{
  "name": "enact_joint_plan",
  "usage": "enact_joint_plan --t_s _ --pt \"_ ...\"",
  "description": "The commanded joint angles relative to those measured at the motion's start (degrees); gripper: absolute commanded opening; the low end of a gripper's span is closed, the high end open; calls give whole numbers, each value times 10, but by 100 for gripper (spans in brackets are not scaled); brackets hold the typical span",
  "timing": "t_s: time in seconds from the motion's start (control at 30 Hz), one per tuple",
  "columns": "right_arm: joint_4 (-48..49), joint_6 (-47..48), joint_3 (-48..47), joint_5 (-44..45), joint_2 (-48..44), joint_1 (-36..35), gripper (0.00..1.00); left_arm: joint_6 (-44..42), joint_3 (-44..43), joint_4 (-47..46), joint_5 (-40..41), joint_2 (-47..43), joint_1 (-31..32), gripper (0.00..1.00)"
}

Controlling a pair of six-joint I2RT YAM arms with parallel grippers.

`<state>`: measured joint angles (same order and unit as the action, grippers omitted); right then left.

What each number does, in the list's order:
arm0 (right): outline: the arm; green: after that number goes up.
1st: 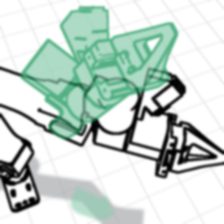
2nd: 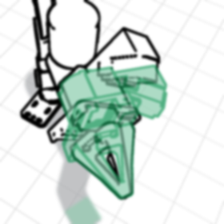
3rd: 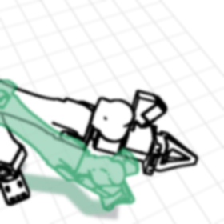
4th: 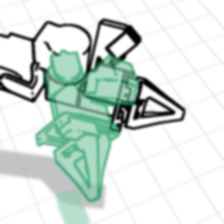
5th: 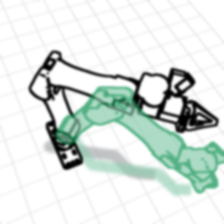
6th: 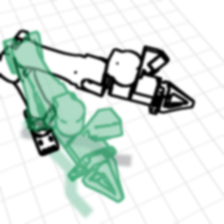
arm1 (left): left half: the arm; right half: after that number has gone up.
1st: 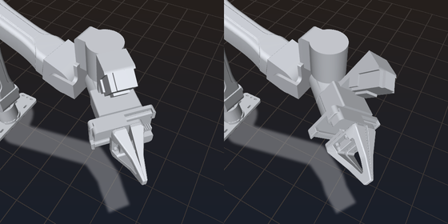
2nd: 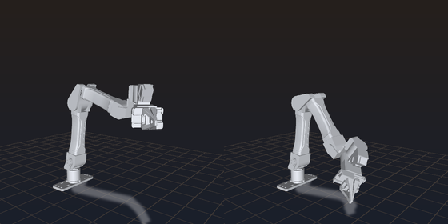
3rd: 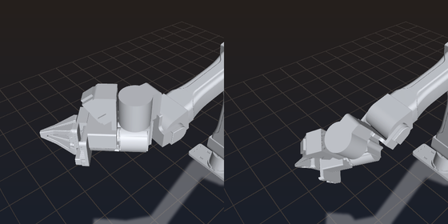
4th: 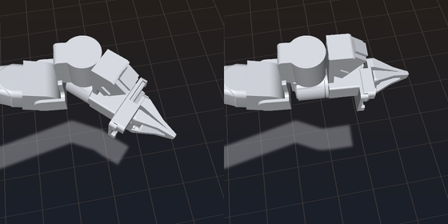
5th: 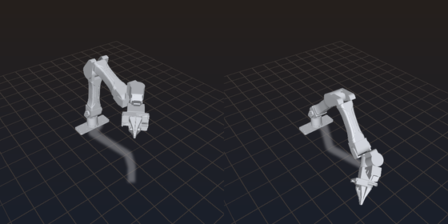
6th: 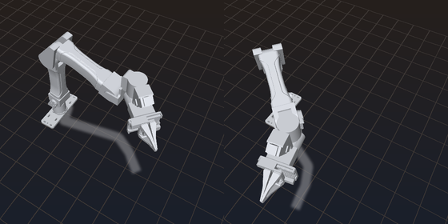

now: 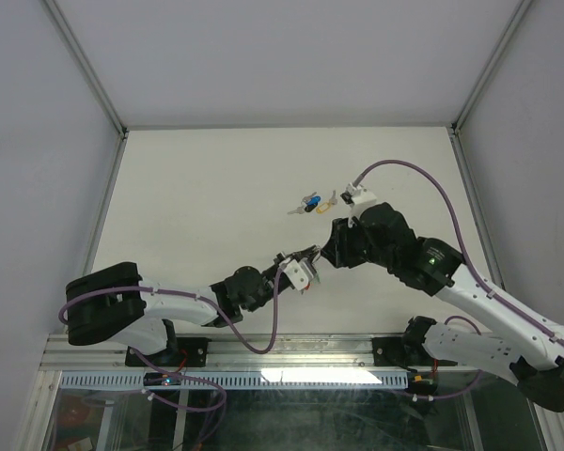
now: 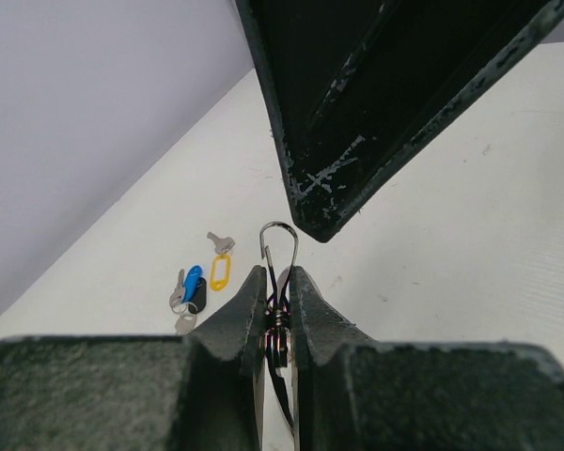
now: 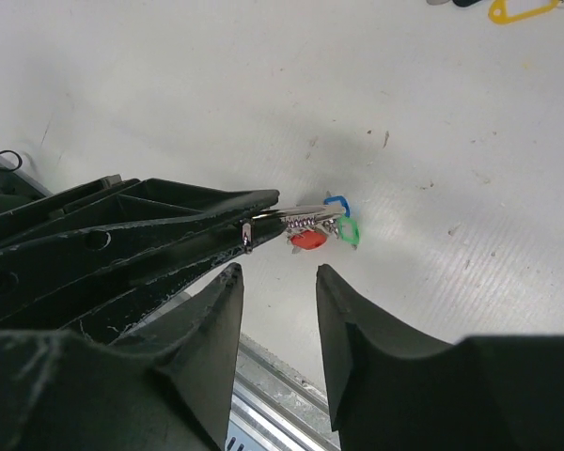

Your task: Put the keys on the keyring

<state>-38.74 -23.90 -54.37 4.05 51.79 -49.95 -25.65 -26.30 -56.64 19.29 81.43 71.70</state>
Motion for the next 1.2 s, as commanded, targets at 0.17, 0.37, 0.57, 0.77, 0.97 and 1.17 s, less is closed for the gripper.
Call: enact_joint_plan --t_s 0.17,0.37,0.57,0.77,0.97,1.17 --pt "51 2 -25 -23 24 2 41 -15 -1 -6 -8 -21 5 0" --pt "66 2 -23 -22 35 2 41 -13 1 -8 -11 -22 5 0" --pt "81 2 -17 -30 48 2 34 -11 7 -18 -16 -25 5 0" --pt "92 3 -13 -33 54 2 19 -9 10 -22 -18 -27 5 0" --pt "102 7 -12 -49 59 2 0 2 13 -19 -8 -41 5 1" --pt "62 23 -30 3 51 3 0 64 55 6 22 -153 5 33"
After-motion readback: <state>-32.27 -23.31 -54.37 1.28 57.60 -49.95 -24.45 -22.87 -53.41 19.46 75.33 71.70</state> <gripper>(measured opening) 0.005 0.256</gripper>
